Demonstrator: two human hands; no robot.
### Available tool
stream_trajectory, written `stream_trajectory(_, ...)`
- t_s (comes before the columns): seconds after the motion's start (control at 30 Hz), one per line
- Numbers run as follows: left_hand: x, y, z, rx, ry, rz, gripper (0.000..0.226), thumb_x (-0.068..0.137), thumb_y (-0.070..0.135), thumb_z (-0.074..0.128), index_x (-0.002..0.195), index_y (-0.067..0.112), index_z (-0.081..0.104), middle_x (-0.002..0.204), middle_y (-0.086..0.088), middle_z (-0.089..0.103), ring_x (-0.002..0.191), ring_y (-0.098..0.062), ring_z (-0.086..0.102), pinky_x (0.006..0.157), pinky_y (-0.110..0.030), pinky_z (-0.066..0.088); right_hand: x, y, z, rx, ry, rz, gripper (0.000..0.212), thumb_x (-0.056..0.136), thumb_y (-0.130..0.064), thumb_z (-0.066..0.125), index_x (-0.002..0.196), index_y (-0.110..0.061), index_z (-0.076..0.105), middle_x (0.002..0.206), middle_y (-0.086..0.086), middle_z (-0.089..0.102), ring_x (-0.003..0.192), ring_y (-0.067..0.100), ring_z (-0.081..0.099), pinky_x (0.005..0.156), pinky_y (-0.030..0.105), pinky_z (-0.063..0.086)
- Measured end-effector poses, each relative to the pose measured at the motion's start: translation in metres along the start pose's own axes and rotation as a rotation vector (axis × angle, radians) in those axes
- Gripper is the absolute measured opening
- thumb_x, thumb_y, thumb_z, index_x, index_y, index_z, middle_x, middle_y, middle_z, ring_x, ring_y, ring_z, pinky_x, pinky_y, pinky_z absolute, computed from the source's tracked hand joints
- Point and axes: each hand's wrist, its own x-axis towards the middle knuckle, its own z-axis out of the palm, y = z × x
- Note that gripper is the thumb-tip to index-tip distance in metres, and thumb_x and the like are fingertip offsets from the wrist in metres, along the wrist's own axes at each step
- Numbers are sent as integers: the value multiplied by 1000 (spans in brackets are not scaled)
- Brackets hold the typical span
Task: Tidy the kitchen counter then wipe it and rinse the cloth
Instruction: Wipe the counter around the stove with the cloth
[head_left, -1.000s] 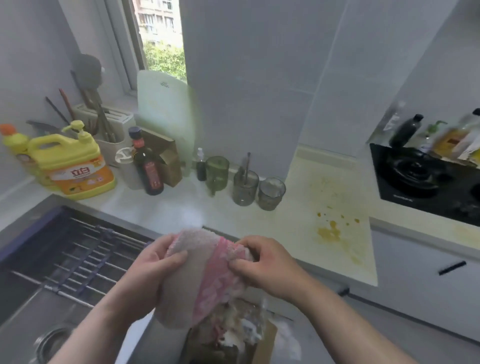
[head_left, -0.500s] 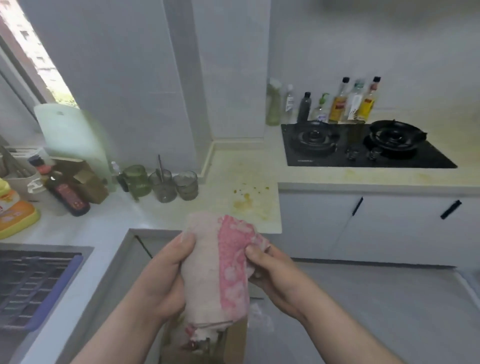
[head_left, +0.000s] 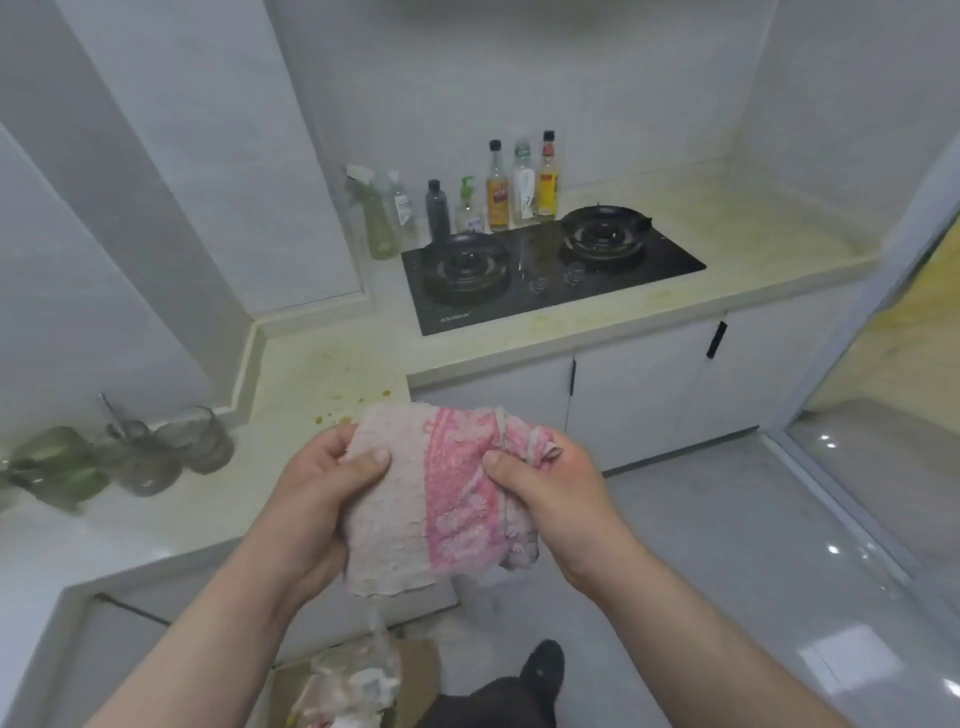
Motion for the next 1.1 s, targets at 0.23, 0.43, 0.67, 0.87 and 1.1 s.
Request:
stream_trajectory(0.23, 88, -23, 37, -38, -25, -120, 38, 56, 16, 80, 88, 11, 60, 83, -13, 69, 69, -22, 68, 59, -32, 57, 66, -6, -50, -63, 118, 64, 11, 86, -8, 68, 97, -9, 69, 90, 8, 75, 84, 24, 73, 75, 39, 60)
stream_trajectory(0.43, 188, -40, 71, -102, -63, -225, 72, 31, 34, 96, 91, 10, 66, 96, -20, 69, 82, -32, 69, 65, -40, 58, 153, -16, -100, -169, 192, 157, 5, 85, -10, 69, 86, -15, 70, 83, -2, 75, 79, 12, 71, 63, 21, 54)
stream_trajectory(0.67, 284, -41, 112, -152, -110, -315, 38, 54, 19, 86, 86, 10, 67, 89, -17, 70, 77, -30, 69, 64, -40, 59, 234, -40, -141, -208, 274, 224, 4, 86, -9, 68, 89, -11, 70, 84, 0, 75, 76, 11, 71, 62, 22, 57)
stream_trajectory(0.87, 339, -41, 157, -71, -179, -283, 52, 42, 26, 92, 85, 11, 66, 85, -17, 68, 71, -28, 67, 60, -40, 57, 264, -61, -179, -173, 369, 206, 6, 87, -5, 66, 89, -10, 68, 79, -1, 73, 70, 7, 68, 58, 19, 53)
stream_trajectory(1.1, 384, -52, 222, 163, -217, -140, 27, 56, 20, 87, 76, 19, 68, 76, -9, 70, 69, -23, 66, 59, -33, 55, 292, -75, -243, -236, 454, 175, 4, 87, -11, 67, 87, -14, 69, 88, 4, 73, 84, 20, 70, 72, 33, 57)
